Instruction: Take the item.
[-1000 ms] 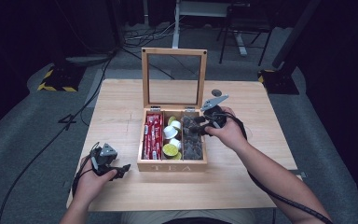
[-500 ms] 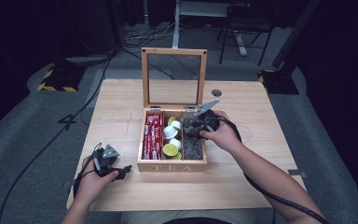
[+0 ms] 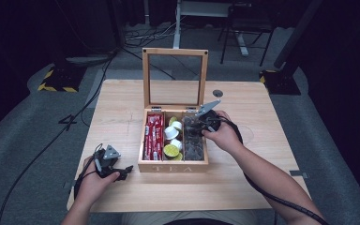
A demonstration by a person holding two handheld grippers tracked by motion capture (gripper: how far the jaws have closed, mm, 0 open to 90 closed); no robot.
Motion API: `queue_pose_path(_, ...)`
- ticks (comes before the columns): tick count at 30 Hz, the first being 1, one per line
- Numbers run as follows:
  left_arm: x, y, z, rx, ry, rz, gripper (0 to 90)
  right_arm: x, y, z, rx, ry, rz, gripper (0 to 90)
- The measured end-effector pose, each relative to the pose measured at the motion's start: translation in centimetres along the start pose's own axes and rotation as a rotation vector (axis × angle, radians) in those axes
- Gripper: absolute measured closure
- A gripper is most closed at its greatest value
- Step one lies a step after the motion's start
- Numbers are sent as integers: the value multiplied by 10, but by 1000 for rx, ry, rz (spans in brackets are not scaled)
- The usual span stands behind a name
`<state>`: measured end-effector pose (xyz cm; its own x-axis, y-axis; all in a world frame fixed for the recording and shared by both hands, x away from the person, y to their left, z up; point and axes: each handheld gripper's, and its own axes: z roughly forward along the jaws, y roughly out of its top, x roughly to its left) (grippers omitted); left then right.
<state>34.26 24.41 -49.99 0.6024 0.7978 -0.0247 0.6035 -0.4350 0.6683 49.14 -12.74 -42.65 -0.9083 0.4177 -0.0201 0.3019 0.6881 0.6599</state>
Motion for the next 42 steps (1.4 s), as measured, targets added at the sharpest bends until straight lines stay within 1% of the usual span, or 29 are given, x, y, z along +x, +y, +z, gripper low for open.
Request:
queue_pose_path(6,1,-3,1,-26,-1,7,210,-5,-3,-11,-79,28,53,750)
queue_pose_path(12,2,-3,2,-35,-2,9,204,-5,-3,-20,-140,47,76,750)
queue_pose_path(15,2,-3,2,-34,-2,10,204,-5,-2,-23,-165,68,89,748)
queue_pose_path(17,2,-3,2,-34,-2,10,204,-6,-2,-24,-173,65,87,746)
queue_pose_path(19,2,-3,2,-34,-1,10,204,-6,-3,-24,-180,69,98,746)
queue_pose_path(24,2,-3,2,-34,-1,10,204,-8,-5,-21,-200,106,140,744)
queue_pose_path(29,2,-3,2,-34,-1,11,203,-8,-7,-15,-218,127,159,734)
queue_pose_path(31,2,-3,2,-34,-1,10,203,-7,-7,-13,-225,137,163,705)
queue_pose_path(34,2,-3,2,-34,0,11,203,-7,-6,-11,-219,133,156,706)
queue_pose_path(35,2,-3,2,-34,0,11,203,-6,-5,-8,-210,126,141,740)
queue_pose_path(36,1,-3,2,-37,1,10,203,-5,-5,-8,-210,120,135,750)
queue_pose_path(38,1,-3,2,-37,1,11,203,-4,-4,-8,-216,115,130,758)
queue_pose_path(42,1,-3,2,-37,1,10,203,-3,-2,-13,-238,124,131,760)
